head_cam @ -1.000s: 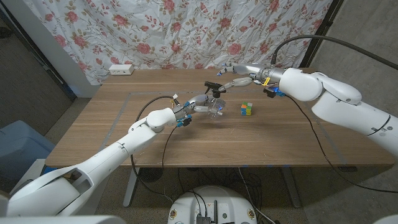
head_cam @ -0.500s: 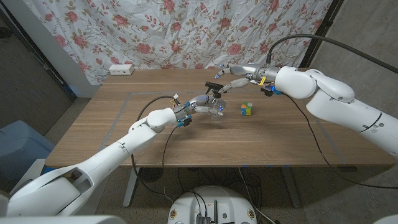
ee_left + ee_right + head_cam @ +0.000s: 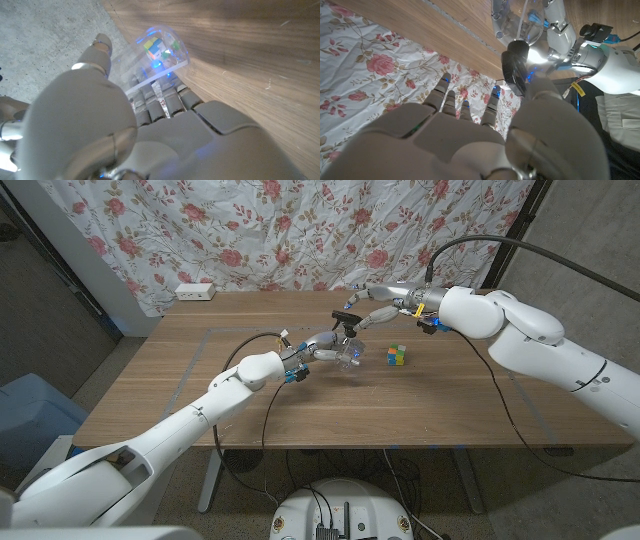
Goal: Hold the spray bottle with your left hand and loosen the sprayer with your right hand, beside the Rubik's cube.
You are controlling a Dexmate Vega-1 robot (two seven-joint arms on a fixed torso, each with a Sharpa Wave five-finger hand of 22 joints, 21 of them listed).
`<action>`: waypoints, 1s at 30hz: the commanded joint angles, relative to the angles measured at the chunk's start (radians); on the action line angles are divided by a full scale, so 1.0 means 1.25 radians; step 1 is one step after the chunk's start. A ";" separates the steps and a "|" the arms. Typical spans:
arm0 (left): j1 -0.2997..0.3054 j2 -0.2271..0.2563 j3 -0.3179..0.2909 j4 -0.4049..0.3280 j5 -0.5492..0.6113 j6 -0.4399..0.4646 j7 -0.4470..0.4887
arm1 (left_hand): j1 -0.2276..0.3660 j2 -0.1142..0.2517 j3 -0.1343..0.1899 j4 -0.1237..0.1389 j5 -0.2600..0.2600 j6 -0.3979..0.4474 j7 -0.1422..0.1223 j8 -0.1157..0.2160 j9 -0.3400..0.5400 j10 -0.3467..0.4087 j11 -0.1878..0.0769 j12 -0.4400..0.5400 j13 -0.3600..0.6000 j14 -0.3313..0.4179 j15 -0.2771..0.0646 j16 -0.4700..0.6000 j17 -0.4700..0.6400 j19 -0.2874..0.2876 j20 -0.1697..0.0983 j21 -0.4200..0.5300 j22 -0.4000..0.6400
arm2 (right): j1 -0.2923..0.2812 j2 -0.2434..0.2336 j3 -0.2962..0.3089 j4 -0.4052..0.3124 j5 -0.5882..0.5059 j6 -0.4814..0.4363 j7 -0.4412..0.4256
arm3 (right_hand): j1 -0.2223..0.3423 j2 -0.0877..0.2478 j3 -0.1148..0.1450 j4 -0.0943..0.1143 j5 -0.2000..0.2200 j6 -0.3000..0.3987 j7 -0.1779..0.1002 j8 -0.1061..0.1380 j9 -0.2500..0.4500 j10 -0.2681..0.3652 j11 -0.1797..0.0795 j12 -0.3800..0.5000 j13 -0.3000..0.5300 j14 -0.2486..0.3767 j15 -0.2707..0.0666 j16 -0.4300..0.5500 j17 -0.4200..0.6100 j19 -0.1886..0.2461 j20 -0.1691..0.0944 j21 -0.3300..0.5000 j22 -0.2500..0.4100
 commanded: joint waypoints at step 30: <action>-0.019 -0.016 0.012 0.033 0.003 -0.007 -0.016 | -0.027 0.031 0.005 0.001 0.006 0.008 0.001 0.002 -0.011 0.013 0.000 -0.009 0.004 0.001 -0.107 -0.004 -0.004 -0.001 -0.026 -0.004 0.004 | 0.000 0.038 -0.002 0.054 0.030 0.030 -0.031 | 0.187 0.022 0.054 0.001 -0.013 0.140 -0.014 0.092 0.034 0.025 -0.056 0.010 0.002 0.025 -0.046 0.013 0.006 0.033 -0.034 0.001 0.001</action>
